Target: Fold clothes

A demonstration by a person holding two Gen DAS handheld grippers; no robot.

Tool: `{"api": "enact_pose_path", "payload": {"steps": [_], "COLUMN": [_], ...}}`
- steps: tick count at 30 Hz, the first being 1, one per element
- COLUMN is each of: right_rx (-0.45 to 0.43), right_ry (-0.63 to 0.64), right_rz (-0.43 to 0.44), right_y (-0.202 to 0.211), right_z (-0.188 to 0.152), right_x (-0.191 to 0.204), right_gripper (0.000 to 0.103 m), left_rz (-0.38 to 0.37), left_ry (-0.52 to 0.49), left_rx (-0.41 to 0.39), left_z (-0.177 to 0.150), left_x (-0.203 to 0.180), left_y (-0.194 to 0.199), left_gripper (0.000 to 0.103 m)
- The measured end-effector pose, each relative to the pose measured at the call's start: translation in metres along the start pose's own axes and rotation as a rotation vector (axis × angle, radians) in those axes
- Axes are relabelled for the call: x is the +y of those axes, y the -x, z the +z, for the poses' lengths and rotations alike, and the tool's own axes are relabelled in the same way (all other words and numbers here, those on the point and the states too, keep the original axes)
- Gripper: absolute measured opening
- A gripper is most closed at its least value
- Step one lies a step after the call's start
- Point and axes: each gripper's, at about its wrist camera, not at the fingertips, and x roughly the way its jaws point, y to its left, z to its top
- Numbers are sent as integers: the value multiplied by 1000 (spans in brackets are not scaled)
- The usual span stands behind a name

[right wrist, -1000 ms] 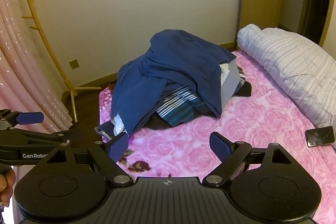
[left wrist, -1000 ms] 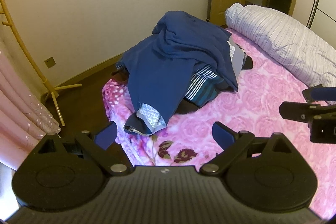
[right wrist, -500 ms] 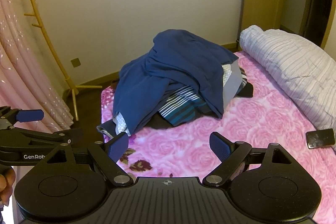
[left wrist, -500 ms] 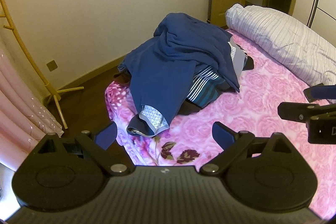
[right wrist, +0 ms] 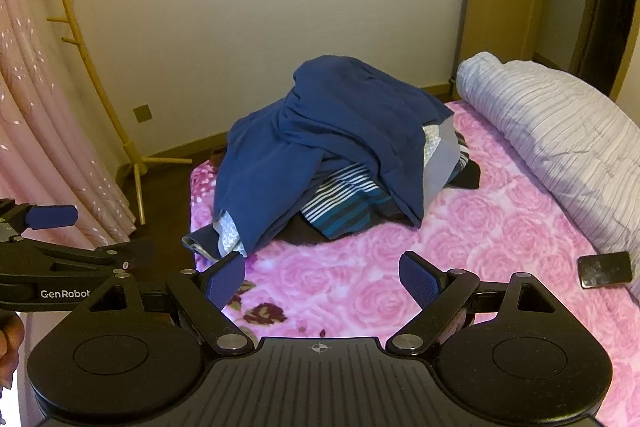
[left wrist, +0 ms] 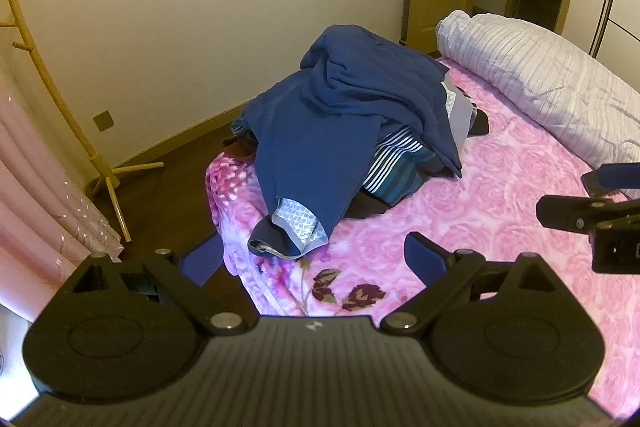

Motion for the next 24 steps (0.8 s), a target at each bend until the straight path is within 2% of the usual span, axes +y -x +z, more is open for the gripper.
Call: {"api": "enact_pose_path", "payload": {"steps": [19, 24], "right_rx": [0, -35], "right_ry": [1, 22], "right_rz": [17, 14], "right_y": [5, 16], "right_z": [-6, -10], "right_x": [-3, -15], "right_gripper": [87, 87], "left_rz": [-2, -23], "left_ry": [14, 65], "left_rx": [-15, -28], "left_z": [-5, -8], "left_x": [-1, 6], "left_y": [8, 9], "left_gripper": [96, 95]}}
